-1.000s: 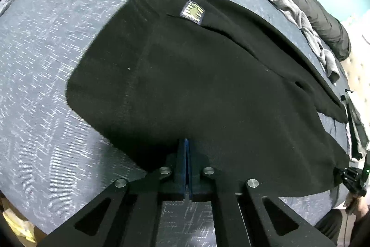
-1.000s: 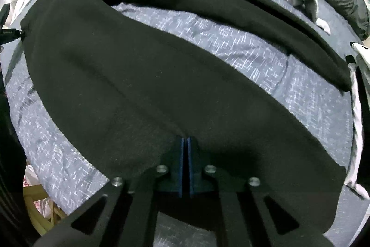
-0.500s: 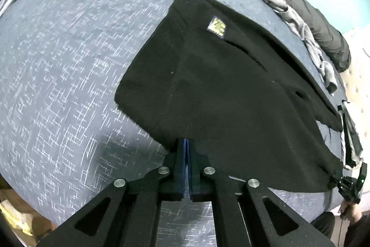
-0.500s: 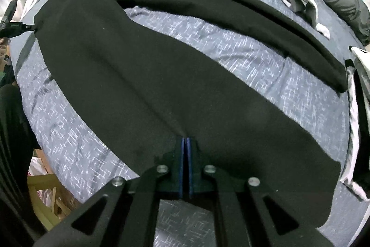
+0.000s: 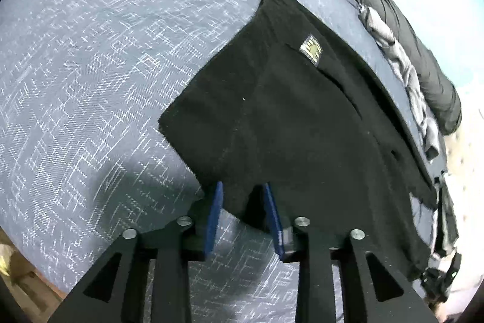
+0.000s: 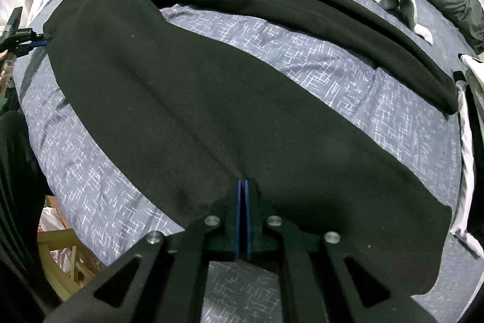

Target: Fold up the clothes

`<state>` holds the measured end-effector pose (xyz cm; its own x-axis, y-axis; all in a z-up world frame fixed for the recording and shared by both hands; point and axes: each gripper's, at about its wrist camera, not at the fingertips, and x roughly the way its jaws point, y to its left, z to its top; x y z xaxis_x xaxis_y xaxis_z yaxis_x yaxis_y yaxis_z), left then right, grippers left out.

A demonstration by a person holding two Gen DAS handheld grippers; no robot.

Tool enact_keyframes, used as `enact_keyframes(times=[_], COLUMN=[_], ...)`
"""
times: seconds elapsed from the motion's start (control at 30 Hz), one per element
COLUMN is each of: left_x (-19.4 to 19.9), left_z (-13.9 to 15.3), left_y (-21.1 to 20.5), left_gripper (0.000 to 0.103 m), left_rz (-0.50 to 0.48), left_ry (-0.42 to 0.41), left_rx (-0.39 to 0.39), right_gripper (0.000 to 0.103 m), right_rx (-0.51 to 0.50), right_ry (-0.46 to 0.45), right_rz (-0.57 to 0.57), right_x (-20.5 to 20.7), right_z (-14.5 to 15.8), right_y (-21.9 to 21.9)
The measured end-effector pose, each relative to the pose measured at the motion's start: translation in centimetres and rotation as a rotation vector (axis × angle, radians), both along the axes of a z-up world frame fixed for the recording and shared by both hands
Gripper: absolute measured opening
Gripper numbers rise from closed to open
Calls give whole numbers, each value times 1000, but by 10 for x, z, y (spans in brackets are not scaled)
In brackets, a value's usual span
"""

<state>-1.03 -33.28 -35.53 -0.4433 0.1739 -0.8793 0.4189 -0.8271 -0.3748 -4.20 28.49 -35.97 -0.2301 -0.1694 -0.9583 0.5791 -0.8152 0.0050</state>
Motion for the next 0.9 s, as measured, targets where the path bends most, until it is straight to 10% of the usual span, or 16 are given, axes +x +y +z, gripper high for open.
enact_keyframes(times=[0.17, 0.37, 0.43, 0.5, 0.9], left_x=[10, -1, -13, -20, 15], left_z=[8, 7, 5, 4, 42], left_y=[-2, -7, -5, -6, -40], left_gripper=[60, 60, 52, 20, 8], left_rz=[43, 47, 56, 51, 24], left_ry=[-13, 21, 40, 34, 171], left_rx=[-52, -39, -33, -50, 7], right_gripper=[2, 2, 2, 2, 2], right_rx=[1, 9, 11, 9, -27], right_ry=[-5, -7, -4, 2, 22], right_rz=[0, 3, 1, -1, -7], right_x=[-4, -8, -9, -9, -5], right_z=[-1, 0, 1, 4, 27], right_y=[0, -1, -1, -1, 6])
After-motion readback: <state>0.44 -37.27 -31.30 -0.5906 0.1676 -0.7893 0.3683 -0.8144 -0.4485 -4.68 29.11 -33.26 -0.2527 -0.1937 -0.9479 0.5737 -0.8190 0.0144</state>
